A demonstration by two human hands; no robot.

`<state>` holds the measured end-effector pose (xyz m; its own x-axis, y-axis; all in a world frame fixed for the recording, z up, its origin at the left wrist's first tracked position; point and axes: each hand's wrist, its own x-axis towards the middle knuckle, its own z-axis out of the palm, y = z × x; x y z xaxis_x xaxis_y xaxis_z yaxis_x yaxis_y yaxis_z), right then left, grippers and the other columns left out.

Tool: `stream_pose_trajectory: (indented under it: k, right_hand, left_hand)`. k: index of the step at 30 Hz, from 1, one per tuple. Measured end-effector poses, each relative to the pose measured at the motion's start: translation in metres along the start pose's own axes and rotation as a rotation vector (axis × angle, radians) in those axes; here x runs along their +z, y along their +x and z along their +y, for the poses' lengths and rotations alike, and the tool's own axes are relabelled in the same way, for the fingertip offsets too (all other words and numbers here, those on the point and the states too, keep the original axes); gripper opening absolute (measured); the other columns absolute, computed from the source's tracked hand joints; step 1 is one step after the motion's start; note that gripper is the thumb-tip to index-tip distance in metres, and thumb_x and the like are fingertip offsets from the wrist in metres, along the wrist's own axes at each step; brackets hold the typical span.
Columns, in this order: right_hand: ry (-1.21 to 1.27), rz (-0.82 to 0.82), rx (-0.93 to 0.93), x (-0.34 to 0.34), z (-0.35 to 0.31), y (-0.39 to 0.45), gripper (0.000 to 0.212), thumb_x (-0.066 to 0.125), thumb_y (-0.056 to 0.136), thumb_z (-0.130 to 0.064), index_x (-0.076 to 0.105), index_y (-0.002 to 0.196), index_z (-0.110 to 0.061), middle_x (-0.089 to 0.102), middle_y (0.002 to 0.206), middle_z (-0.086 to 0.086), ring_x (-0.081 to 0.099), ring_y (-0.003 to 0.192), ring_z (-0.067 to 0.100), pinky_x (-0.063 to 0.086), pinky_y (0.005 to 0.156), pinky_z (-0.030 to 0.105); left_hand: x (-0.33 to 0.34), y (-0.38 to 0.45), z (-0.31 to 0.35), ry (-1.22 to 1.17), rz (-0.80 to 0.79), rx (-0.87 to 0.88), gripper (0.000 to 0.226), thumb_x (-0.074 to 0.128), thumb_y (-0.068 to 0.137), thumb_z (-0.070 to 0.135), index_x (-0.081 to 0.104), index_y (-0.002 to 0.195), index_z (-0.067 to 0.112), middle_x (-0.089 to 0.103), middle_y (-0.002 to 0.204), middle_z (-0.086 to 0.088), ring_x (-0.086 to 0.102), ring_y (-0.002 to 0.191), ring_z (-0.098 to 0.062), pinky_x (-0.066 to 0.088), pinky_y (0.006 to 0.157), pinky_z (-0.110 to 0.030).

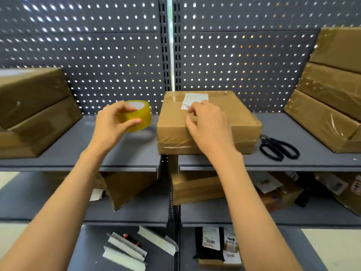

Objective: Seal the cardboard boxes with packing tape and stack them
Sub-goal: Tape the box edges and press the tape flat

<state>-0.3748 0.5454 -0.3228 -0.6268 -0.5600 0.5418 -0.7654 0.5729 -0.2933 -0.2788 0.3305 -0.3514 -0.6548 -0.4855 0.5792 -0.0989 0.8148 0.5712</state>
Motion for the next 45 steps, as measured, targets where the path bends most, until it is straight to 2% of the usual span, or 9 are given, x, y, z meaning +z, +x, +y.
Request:
stream_pose_trajectory:
  k: [5, 8, 10, 12, 15, 20, 24, 32, 45]
  right_hand:
    - [-0.030, -0.028, -0.063, 0.009, -0.014, -0.006, 0.024, 0.045, 0.099, -0.025, 0.059, 0.115, -0.013, 0.058, 0.115, 0.002, 0.050, 0.111, 0.019, 0.040, 0.087, 0.030]
    - [-0.067, -0.019, -0.063, 0.010, -0.014, -0.009, 0.024, 0.043, 0.099, -0.026, 0.059, 0.114, -0.015, 0.058, 0.114, 0.001, 0.049, 0.111, 0.018, 0.037, 0.086, 0.027]
    - [-0.078, -0.002, -0.055, 0.007, -0.011, -0.012, 0.024, 0.043, 0.099, -0.026, 0.059, 0.113, -0.015, 0.058, 0.112, 0.000, 0.050, 0.108, 0.017, 0.035, 0.084, 0.025]
    - [-0.085, 0.022, -0.045, 0.002, -0.006, -0.016, 0.024, 0.043, 0.099, -0.026, 0.059, 0.113, -0.015, 0.058, 0.111, -0.001, 0.050, 0.106, 0.016, 0.034, 0.083, 0.024]
    - [-0.103, 0.084, 0.009, -0.009, 0.009, -0.026, 0.024, 0.046, 0.098, -0.026, 0.060, 0.115, -0.014, 0.059, 0.108, -0.001, 0.051, 0.103, 0.016, 0.031, 0.079, 0.023]
    - [-0.040, 0.310, 0.180, -0.033, 0.055, -0.048, 0.019, 0.055, 0.094, -0.021, 0.066, 0.104, -0.009, 0.063, 0.098, 0.004, 0.056, 0.092, 0.021, 0.041, 0.075, 0.030]
    - [0.014, 0.327, 0.275, -0.050, 0.098, -0.058, 0.021, 0.050, 0.097, -0.023, 0.064, 0.107, -0.011, 0.063, 0.100, 0.004, 0.056, 0.095, 0.019, 0.041, 0.076, 0.029]
    - [0.294, 0.172, 0.260, -0.044, 0.167, -0.051, 0.031, 0.040, 0.102, -0.022, 0.060, 0.125, -0.013, 0.064, 0.118, 0.001, 0.057, 0.106, 0.015, 0.045, 0.088, 0.029]
    - [0.494, -0.180, -0.178, -0.009, 0.209, -0.007, 0.046, 0.032, 0.097, -0.028, 0.050, 0.137, -0.015, 0.049, 0.143, -0.001, 0.039, 0.135, 0.013, 0.029, 0.113, 0.029]
  left_hand:
    - [0.008, -0.027, -0.028, 0.001, -0.030, -0.067, 0.024, 0.080, 0.072, 0.013, 0.067, 0.092, 0.006, 0.063, 0.094, 0.002, 0.059, 0.098, -0.027, 0.036, 0.098, -0.030]
    - [0.011, -0.035, -0.032, 0.020, -0.048, -0.064, 0.022, 0.080, 0.072, 0.013, 0.065, 0.088, 0.014, 0.063, 0.091, 0.003, 0.060, 0.093, -0.024, 0.023, 0.106, -0.014]
    - [0.010, -0.036, -0.030, 0.062, -0.071, -0.058, 0.019, 0.079, 0.075, 0.020, 0.065, 0.087, 0.015, 0.064, 0.091, 0.005, 0.061, 0.092, -0.021, 0.034, 0.105, -0.032]
    - [0.007, -0.032, -0.025, 0.143, -0.052, -0.061, 0.025, 0.076, 0.078, 0.037, 0.067, 0.090, 0.017, 0.067, 0.091, 0.004, 0.061, 0.092, -0.019, 0.045, 0.087, -0.039]
    - [0.011, -0.015, 0.000, 0.271, 0.024, 0.088, 0.040, 0.060, 0.082, 0.052, 0.068, 0.094, 0.015, 0.070, 0.094, -0.004, 0.059, 0.092, -0.028, 0.043, 0.081, -0.041]
    - [0.055, 0.005, 0.079, 0.194, 0.032, 0.306, 0.038, 0.047, 0.092, 0.039, 0.067, 0.104, 0.010, 0.067, 0.100, -0.014, 0.054, 0.095, -0.037, 0.040, 0.082, -0.043]
    - [0.095, -0.001, 0.134, 0.140, 0.007, 0.483, 0.035, 0.043, 0.097, 0.030, 0.066, 0.109, 0.008, 0.067, 0.105, -0.013, 0.056, 0.098, -0.036, 0.038, 0.085, -0.042]
    - [0.151, -0.003, 0.179, 0.212, -0.061, 0.520, 0.035, 0.038, 0.098, 0.024, 0.063, 0.116, 0.007, 0.066, 0.116, -0.010, 0.056, 0.102, -0.033, 0.043, 0.087, -0.042]
    - [0.189, -0.034, 0.191, 0.476, -0.041, 0.476, 0.037, 0.042, 0.098, 0.022, 0.063, 0.122, 0.003, 0.062, 0.127, -0.010, 0.058, 0.117, -0.030, 0.039, 0.102, -0.042]
